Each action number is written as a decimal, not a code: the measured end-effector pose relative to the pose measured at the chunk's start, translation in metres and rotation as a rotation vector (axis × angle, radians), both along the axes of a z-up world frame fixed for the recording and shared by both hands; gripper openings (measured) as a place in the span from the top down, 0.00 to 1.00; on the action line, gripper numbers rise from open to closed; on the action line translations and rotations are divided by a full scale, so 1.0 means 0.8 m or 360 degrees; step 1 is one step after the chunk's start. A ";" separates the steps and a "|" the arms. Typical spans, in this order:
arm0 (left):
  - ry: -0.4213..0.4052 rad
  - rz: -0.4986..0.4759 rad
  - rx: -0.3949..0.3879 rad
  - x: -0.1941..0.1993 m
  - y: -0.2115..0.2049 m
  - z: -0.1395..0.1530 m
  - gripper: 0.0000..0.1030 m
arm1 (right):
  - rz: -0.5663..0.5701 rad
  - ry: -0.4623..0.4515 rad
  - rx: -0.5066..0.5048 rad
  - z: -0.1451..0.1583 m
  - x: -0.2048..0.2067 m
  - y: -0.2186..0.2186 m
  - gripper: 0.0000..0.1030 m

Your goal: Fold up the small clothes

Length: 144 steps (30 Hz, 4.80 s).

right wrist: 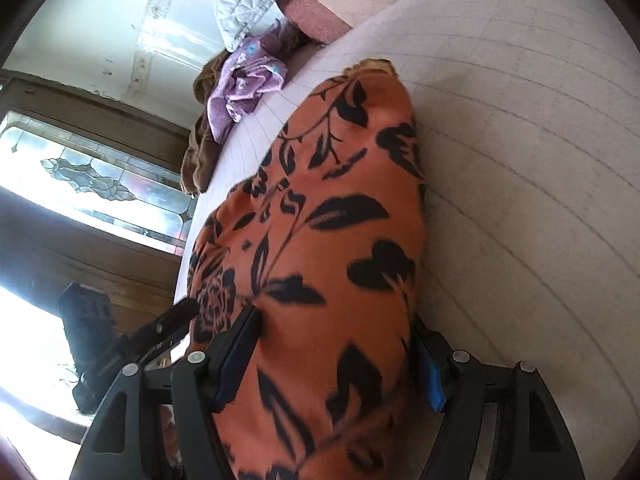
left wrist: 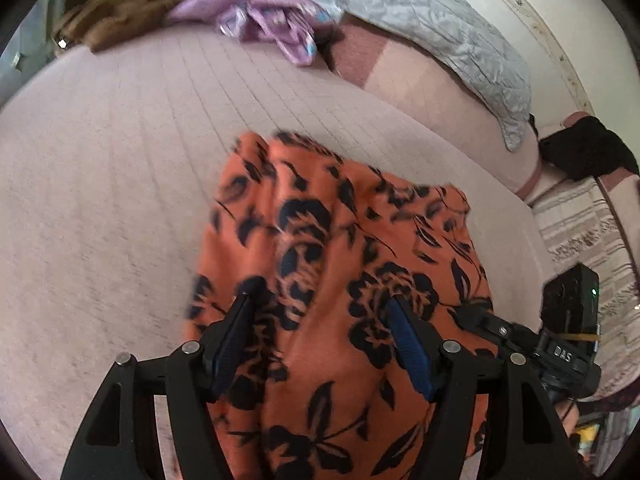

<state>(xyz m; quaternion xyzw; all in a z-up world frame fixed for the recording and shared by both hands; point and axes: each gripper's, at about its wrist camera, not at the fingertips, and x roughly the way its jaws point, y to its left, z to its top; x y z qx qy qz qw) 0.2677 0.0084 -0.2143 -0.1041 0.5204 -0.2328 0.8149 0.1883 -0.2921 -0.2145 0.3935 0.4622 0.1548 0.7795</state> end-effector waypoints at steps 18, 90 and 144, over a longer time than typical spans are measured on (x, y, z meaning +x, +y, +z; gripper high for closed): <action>-0.0146 -0.0337 -0.0167 -0.058 -0.116 0.045 0.82 | -0.0137 -0.0337 -0.0212 0.089 -0.050 -0.067 0.66; -0.1010 0.0052 0.0540 -0.325 -0.103 0.237 0.07 | -0.0461 -0.0602 -0.1102 0.291 -0.356 -0.029 0.34; -0.1085 0.0334 0.0528 -0.318 -0.042 0.306 0.04 | -0.0442 -0.0583 -0.1405 0.334 -0.349 0.032 0.33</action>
